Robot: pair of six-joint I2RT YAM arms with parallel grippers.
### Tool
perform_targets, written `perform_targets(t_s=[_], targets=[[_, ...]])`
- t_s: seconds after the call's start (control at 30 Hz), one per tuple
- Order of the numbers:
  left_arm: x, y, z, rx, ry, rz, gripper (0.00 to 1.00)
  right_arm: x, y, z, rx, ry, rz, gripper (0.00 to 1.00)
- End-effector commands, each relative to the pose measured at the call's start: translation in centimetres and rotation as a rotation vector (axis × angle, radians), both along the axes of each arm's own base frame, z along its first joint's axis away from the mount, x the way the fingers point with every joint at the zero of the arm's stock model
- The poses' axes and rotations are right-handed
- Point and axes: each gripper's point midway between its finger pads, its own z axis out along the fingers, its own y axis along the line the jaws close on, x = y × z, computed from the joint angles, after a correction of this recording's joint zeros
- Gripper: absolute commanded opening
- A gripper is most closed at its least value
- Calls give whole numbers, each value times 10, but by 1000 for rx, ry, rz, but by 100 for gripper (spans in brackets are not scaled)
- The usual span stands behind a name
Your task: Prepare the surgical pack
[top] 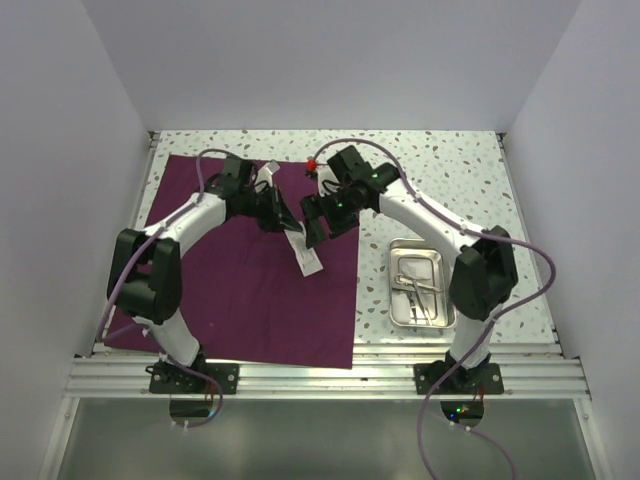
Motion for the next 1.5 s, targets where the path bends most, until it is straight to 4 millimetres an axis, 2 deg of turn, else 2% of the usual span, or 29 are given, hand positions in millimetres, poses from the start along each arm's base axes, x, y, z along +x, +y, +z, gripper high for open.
perform_targets(t_s=[0.0, 0.03, 0.07, 0.13, 0.2, 0.3, 0.5, 0.6, 0.63, 0.67, 0.7, 0.73, 0.77, 0.8, 0.83, 0.87, 0.93, 0.97, 1.0, 1.03, 1.07, 1.13, 1.17, 1.2, 1.33, 1.47], targets=[[-38, -9, 42, -144, -185, -179, 0, -45, 3, 54, 195, 8, 161, 79], [-44, -10, 58, -165, -247, -194, 0, -55, 2, 47, 213, 47, 178, 79], [-53, -10, 56, -176, -247, -206, 0, -63, 2, 51, 243, 63, 194, 79], [-68, -14, 75, -226, -288, -240, 0, -73, 0, 47, 261, 92, 204, 79], [-79, -17, 81, -271, -303, -266, 0, -81, 4, 57, 325, 88, 226, 78], [-91, -20, 90, -305, -322, -296, 0, -94, 7, 56, 386, 145, 239, 77], [-101, -27, 114, -374, -371, -342, 0, -104, 9, 54, 436, 178, 226, 71], [-105, -34, 120, -402, -383, -365, 0, -108, 11, 59, 476, 185, 226, 59], [-105, -35, 120, -405, -387, -367, 0, -111, 10, 59, 484, 202, 231, 52], [-104, -37, 121, -404, -388, -368, 1, -112, 10, 58, 485, 202, 228, 34], [-102, -37, 121, -403, -388, -365, 7, -112, 9, 57, 479, 209, 219, 18], [-101, -37, 119, -396, -379, -360, 23, -111, 7, 53, 467, 208, 204, 5], [-95, -37, 120, -375, -404, -347, 32, -111, 5, 52, 454, 211, 192, 0], [-90, -36, 119, -348, -421, -333, 40, -110, 3, 49, 438, 215, 175, 0], [-88, -30, 108, -289, -372, -300, 60, -107, -2, 47, 416, 215, 147, 0], [-68, -22, 109, -203, -440, -244, 66, -106, -13, 37, 350, 230, 97, 0], [-59, -3, 97, -67, -411, -170, 73, -95, -37, 26, 271, 231, 5, 0], [-39, 15, 97, 43, -464, -94, 75, -94, -56, 21, 202, 230, -60, 0], [-33, 24, 95, 94, -468, -56, 76, -91, -72, 14, 152, 226, -114, 0], [-30, 37, 95, 149, -458, -16, 77, -80, -96, 11, 124, 223, -198, 0], [-23, 52, 86, 238, -458, 31, 77, -86, -116, 6, 71, 262, -255, 0], [-27, 64, 69, 316, -392, 48, 76, -81, -166, -10, -43, 283, -398, 0], [-28, 70, 62, 353, -376, 57, 75, -93, -182, -15, -105, 337, -420, 0], [-30, 71, 57, 359, -365, 56, 73, -97, -198, -24, -168, 342, -436, 0], [-38, 81, 29, 405, -300, 87, 70, -105, -230, -41, -265, 363, -502, 0], [-45, 88, 6, 453, -235, 100, 69, -105, -234, -48, -286, 395, -525, 0]])
